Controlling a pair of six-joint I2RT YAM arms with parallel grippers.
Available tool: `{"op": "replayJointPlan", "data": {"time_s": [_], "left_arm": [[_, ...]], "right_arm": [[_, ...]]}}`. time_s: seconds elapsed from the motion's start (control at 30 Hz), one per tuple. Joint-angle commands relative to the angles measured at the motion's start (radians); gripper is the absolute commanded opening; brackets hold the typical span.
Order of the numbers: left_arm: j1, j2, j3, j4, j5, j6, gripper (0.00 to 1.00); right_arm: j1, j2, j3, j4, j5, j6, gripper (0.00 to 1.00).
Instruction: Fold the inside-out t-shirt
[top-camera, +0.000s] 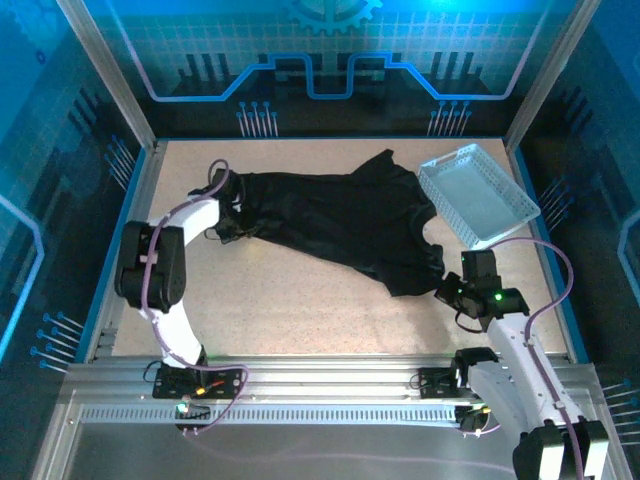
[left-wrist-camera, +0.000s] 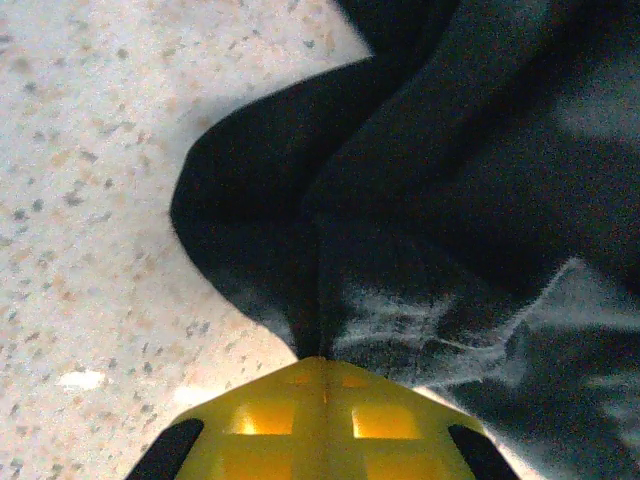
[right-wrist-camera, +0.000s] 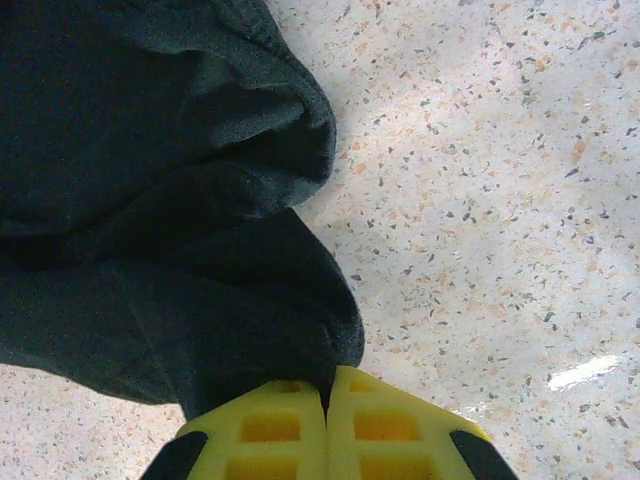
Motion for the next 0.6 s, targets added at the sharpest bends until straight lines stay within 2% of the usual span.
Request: {"op": "replayJointPlan", "data": {"time_s": [0.0, 0.17, 0.33, 0.37, 0.4, 0.47, 0.57], "left_arm": [[-0.002, -0.149, -0.148, 0.147, -0.019, -0.075, 0.00], [0.039, -0.320, -0.389, 0.244, -0.048, -0.158, 0.00], [0.058, -0.412, -0.473, 0.263, -0.048, -0.169, 0.00], [0.059, -0.415, -0.464, 0.283, -0.031, -0.148, 0.12], [0.059, -0.409, -0.440, 0.283, -0.020, -0.127, 0.20], [0.059, -0.368, -0.342, 0.257, 0.009, -0.083, 0.27], [0.055, -0.270, -0.191, 0.185, 0.076, -0.070, 0.31]], "right_arm": [[-0.033, 0.009, 0.029, 0.006, 0.026, -0.026, 0.00], [-0.102, 0.011, 0.035, 0.004, 0.002, -0.050, 0.00], [-0.165, 0.018, 0.041, 0.021, -0.040, -0.074, 0.00], [-0.169, 0.022, 0.041, 0.026, -0.045, -0.074, 0.00], [-0.170, 0.024, 0.044, 0.029, -0.044, -0.075, 0.00], [-0.175, 0.034, 0.049, 0.028, -0.036, -0.081, 0.00], [-0.195, 0.040, 0.049, 0.027, -0.026, -0.095, 0.00]]}}
